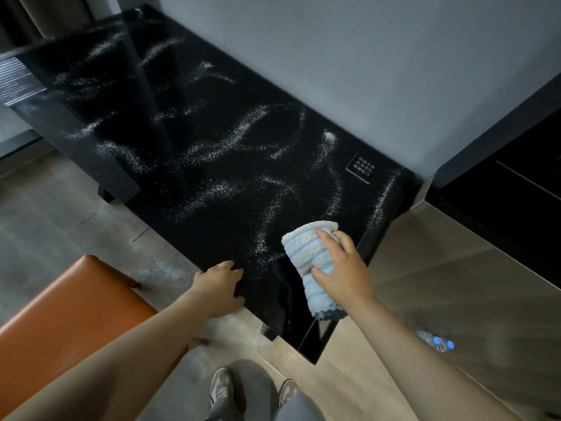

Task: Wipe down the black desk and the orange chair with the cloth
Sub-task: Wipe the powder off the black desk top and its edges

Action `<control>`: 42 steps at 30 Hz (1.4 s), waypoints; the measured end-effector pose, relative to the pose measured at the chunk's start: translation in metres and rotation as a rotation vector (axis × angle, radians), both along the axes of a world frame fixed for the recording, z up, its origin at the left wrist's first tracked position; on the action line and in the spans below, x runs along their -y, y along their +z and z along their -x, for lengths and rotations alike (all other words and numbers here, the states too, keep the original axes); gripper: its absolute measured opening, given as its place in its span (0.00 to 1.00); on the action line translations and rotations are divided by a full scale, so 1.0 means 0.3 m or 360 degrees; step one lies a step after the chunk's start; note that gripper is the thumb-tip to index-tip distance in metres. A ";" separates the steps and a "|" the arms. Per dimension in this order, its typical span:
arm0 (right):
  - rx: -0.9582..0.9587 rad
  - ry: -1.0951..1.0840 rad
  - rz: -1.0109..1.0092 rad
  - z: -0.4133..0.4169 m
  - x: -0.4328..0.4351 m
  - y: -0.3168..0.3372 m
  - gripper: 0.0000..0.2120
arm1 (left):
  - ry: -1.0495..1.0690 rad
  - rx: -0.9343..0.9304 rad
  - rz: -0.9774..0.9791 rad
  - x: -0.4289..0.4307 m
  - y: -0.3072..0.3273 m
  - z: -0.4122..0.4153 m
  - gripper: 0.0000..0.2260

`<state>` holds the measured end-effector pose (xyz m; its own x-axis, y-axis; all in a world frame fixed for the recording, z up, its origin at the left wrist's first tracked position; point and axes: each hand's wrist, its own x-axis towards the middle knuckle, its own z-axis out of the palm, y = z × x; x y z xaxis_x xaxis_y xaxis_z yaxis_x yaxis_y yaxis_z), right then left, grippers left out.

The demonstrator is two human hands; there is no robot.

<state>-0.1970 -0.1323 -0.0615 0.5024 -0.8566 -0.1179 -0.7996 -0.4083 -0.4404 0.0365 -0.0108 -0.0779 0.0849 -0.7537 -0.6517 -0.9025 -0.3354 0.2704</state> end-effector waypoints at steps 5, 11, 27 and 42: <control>0.0027 -0.0018 0.0055 0.040 0.114 0.029 0.34 | 0.0063 0.0050 0.0167 0.098 0.064 0.039 0.28; 0.0000 0.0050 0.0125 0.104 0.355 0.047 0.33 | 0.0128 0.0024 0.0307 0.285 0.108 0.137 0.30; -0.0066 0.0070 0.0106 0.362 0.957 0.009 0.33 | 0.0431 0.0133 0.0126 0.692 0.000 0.447 0.47; 0.0042 -0.0193 0.0085 0.322 1.080 -0.114 0.32 | 0.0415 0.0253 0.0031 0.743 -0.087 0.488 0.59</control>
